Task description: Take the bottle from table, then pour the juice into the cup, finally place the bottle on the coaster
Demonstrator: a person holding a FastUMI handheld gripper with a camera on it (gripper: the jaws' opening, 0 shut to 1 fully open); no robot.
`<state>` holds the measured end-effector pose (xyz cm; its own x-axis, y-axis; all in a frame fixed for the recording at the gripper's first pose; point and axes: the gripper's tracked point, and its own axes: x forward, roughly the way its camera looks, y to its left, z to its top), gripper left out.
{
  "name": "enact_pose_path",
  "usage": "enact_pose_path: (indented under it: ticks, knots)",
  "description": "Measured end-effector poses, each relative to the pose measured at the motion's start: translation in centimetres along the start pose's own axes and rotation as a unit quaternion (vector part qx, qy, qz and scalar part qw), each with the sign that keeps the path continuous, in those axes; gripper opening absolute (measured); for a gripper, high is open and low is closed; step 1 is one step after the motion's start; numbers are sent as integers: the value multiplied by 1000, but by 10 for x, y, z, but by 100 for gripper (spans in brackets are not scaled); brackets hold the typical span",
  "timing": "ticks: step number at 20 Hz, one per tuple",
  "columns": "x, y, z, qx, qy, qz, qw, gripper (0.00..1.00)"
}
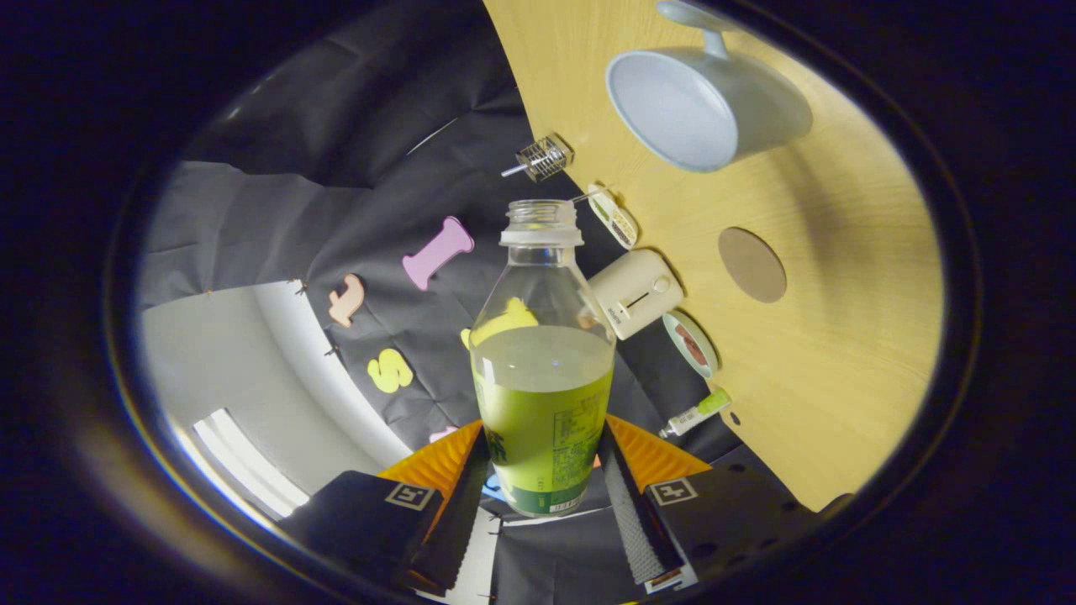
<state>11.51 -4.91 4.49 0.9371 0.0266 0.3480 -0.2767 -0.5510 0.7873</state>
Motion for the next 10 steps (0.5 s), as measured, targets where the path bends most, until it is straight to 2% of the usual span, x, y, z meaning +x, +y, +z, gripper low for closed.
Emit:
enact_pose_path:
  ticks: [7,10]
  knots:
    - [-3,-12,3,-71,3,-38,997,77]
    - [-8,-30,-1,-128,18,-68,989,77]
